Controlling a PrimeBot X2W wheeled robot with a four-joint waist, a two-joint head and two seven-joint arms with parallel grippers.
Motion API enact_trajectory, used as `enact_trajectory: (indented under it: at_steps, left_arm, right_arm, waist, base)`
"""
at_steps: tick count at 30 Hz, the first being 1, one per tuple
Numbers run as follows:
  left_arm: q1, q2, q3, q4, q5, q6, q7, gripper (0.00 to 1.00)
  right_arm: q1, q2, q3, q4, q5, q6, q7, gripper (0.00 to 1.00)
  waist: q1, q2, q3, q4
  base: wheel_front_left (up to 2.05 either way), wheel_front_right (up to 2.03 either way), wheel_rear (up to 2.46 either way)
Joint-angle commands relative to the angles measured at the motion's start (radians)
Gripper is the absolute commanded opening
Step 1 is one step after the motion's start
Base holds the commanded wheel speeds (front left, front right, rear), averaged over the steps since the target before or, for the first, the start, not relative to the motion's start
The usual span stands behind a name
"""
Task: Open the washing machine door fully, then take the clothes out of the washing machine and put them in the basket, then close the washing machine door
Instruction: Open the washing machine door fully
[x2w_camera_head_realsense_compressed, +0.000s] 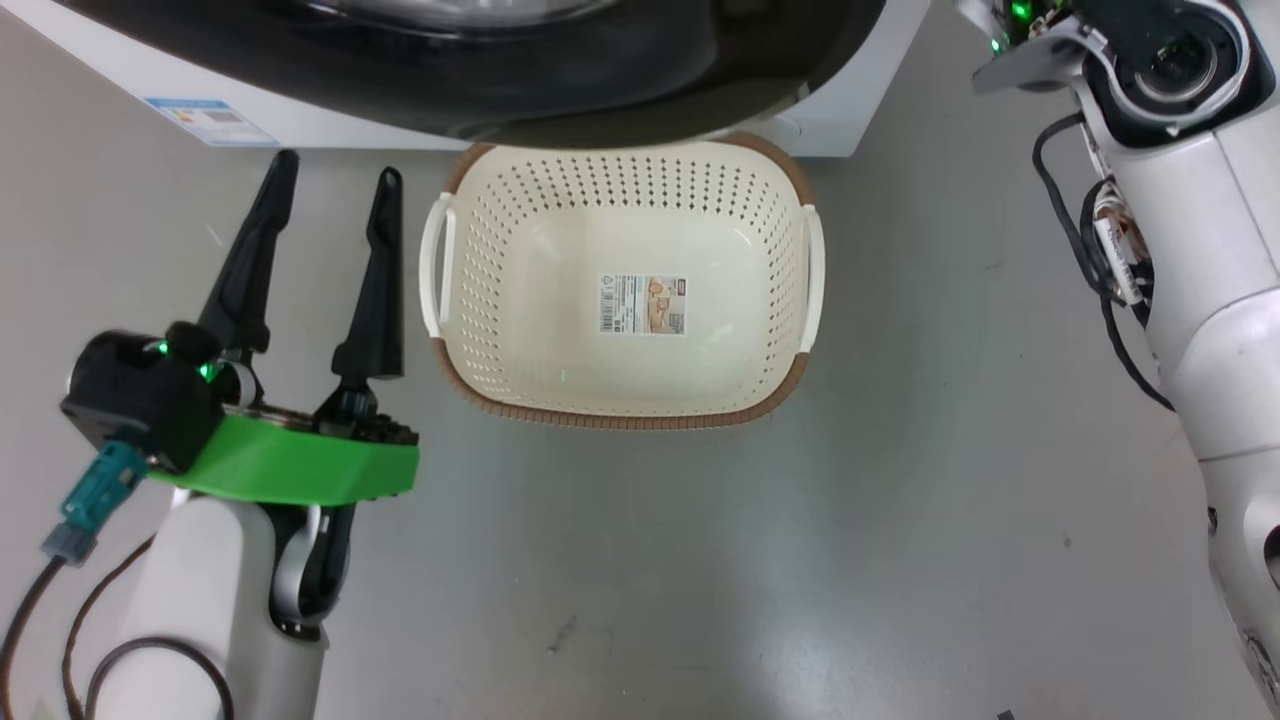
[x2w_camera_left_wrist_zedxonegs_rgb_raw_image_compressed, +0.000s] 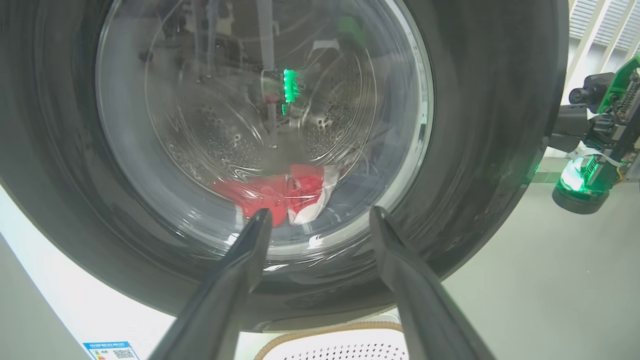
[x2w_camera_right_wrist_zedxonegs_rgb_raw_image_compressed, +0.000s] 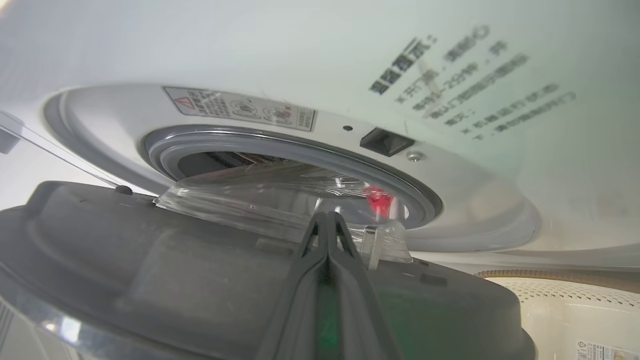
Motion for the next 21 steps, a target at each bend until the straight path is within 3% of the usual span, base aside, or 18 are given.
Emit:
enact_trajectory:
  at_steps: [1, 21]
  left_arm:
    - [0.024, 0.025, 0.037, -0.017, 0.002, -0.006, -0.007, 1.0]
    - [0.114, -0.001, 0.049, 0.051, 0.034, -0.006, -0.007, 1.0]
  right_arm:
    - [0.024, 0.037, 0.017, -0.042, -0.006, 0.008, 0.016, 0.0]
    - [0.235, -0.005, 0.051, -0.139, 0.0, 0.008, 0.097, 0.0]
  waist:
    - [0.0, 0.0, -0.015, 0.003]
    - [0.0, 0.0, -0.176, 0.01]
  base:
    - [0.0, 0.0, 0.0]
    - [0.0, 0.0, 0.0]
